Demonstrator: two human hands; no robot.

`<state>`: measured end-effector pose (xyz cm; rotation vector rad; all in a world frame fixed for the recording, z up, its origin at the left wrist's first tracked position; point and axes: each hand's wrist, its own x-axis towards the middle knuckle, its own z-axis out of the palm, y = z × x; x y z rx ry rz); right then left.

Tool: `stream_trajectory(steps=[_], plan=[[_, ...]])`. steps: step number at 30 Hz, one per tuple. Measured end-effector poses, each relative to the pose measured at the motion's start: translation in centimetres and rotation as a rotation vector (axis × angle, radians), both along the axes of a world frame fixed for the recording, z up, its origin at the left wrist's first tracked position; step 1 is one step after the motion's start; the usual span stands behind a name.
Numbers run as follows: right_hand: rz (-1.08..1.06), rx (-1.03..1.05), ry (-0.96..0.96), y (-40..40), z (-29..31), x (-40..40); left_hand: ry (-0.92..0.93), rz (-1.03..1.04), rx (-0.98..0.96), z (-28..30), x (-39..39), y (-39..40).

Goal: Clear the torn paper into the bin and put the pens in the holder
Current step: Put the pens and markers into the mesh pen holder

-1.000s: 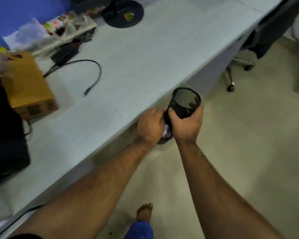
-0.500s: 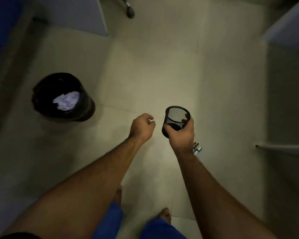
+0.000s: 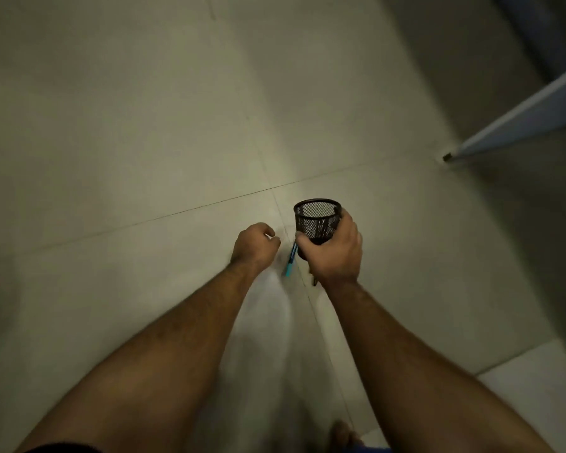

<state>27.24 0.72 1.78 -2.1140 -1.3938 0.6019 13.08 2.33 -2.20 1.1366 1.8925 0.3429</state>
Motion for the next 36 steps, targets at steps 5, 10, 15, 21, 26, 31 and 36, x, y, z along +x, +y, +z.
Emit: stream_trajectory(steps=[5,10,15,21,26,31,36], plan=[[-0.075,0.068,-0.027,0.7,-6.1,1.2,0.042,-0.172,0.043,-5.1,2.8,1.2],[-0.195,0.122,-0.004,0.8,-8.4,1.6,0.223,-0.362,0.061,-7.6,4.5,0.3],[-0.171,0.135,-0.095,-0.1,-8.8,2.6,0.26,-0.272,0.075,-7.2,4.0,0.8],[-0.171,0.057,-0.256,-1.0,-8.6,5.3,-0.244,-0.008,0.115,-3.9,2.8,3.1],[-0.172,0.059,-0.225,-0.9,-7.5,6.2,-0.533,-0.035,0.149,0.0,5.3,3.6],[-0.123,0.151,-0.132,-1.6,-6.9,7.5,-0.265,-0.427,0.203,1.3,8.8,4.5],[-0.166,0.192,-0.044,-2.7,-6.7,10.0,-0.383,-0.25,0.279,0.3,11.0,4.8]])
